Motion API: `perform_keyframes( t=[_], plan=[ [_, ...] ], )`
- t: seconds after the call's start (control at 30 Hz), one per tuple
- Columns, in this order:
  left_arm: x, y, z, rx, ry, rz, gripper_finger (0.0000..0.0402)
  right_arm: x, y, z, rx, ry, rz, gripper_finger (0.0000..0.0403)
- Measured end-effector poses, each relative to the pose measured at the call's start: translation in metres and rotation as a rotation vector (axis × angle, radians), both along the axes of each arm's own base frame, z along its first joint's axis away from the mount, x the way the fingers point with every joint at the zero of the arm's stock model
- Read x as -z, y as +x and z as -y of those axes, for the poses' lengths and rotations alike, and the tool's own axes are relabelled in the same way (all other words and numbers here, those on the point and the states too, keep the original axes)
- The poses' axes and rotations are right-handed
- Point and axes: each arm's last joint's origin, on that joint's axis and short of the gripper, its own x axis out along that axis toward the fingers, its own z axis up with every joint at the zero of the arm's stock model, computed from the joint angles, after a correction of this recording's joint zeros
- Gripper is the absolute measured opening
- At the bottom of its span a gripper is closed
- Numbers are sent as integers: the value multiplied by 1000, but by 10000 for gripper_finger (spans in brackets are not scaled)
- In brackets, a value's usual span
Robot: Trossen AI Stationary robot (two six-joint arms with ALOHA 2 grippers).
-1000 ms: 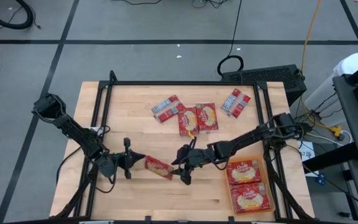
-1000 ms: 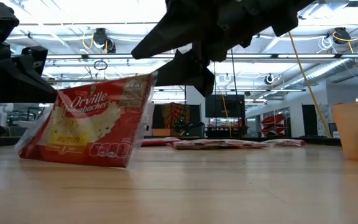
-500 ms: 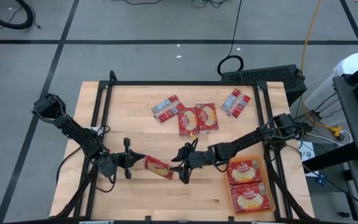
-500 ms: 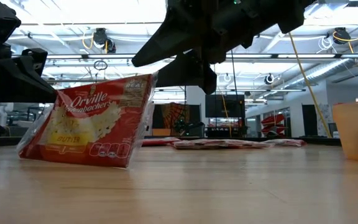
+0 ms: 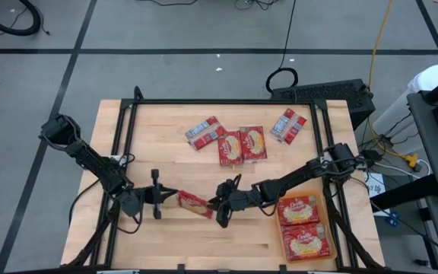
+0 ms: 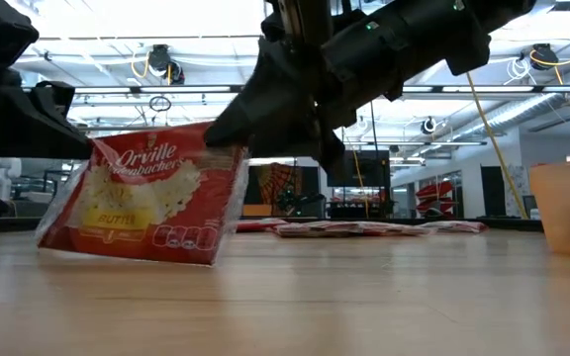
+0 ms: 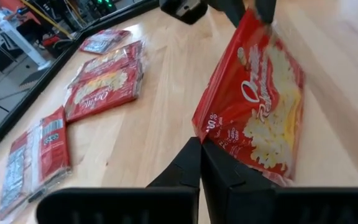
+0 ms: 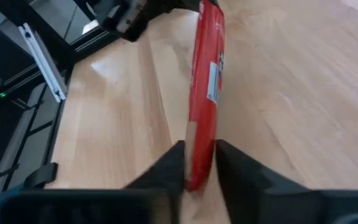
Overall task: Sort popcorn bags into baskets
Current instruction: Put the popcorn pack into the orange bin
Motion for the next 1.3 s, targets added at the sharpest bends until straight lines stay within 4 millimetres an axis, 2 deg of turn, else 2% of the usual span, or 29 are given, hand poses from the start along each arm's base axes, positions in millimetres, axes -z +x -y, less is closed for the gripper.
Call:
perform_keyframes(
  t=[0.07,0.13,0.3,0.47,0.67,0.87,1.1,1.3],
  plan=[
    [-2,1,1,-6,-30,18,11,1,-1,-1,-3,-2,-7,36],
    [-4,2,2,-6,-67,41,14,1,-2,-4,-18,-14,-12,11],
    [-11,5,6,21,-139,95,23,-8,-11,-3,-56,-12,-87,15],
    [-15,6,6,5,-154,137,83,-37,-34,0,-117,-9,-201,5],
    [-15,6,6,-49,-252,159,155,-89,-83,5,-113,40,-318,4],
    [-15,6,6,-83,-351,174,186,-134,-138,6,-84,152,-356,4],
    [-15,6,6,-104,-410,183,189,-158,-204,16,-75,267,-545,3],
    [-15,6,6,-101,-401,181,176,-162,-244,26,-87,345,-763,4]
  ],
)
